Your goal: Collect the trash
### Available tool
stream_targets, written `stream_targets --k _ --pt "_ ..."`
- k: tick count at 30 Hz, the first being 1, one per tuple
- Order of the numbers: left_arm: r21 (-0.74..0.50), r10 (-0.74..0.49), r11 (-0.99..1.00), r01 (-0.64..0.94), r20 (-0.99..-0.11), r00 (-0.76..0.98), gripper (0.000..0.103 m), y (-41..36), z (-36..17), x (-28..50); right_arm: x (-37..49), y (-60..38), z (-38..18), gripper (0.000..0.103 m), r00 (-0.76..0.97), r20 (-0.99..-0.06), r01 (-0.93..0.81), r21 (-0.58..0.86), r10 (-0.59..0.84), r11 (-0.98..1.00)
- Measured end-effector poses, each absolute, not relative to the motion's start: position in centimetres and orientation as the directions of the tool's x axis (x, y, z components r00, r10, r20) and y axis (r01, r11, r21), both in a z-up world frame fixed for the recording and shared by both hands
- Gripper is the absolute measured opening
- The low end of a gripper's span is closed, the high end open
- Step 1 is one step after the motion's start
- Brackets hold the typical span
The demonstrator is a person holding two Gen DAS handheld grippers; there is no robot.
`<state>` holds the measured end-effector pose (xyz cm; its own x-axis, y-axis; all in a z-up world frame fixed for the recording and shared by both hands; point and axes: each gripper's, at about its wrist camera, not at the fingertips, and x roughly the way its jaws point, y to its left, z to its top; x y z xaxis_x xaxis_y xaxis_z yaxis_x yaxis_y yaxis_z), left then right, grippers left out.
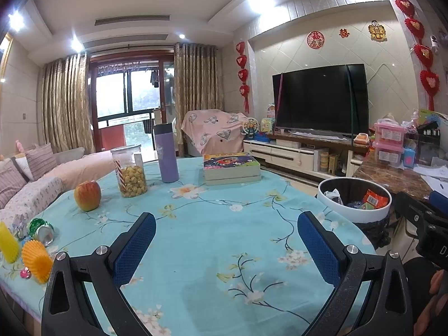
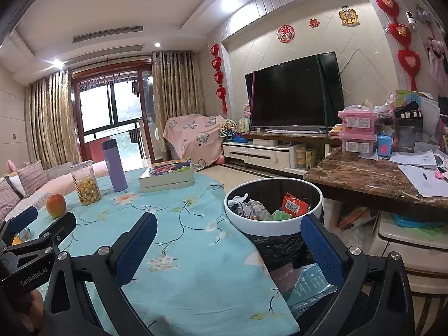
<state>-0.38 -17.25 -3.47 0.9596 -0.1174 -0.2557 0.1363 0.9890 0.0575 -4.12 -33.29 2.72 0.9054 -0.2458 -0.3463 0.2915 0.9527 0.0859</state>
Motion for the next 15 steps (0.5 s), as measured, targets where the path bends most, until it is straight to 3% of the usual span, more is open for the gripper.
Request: stream_targets --k 15 --pt "0.060 -0.123 0.988 0.143 -0.258 0.958 0.103 -17.03 -3.38 -0.29 -4.10 -33.10 2.89 0.103 0.909 -0.345 0.282 0.093 -0.235 0.955"
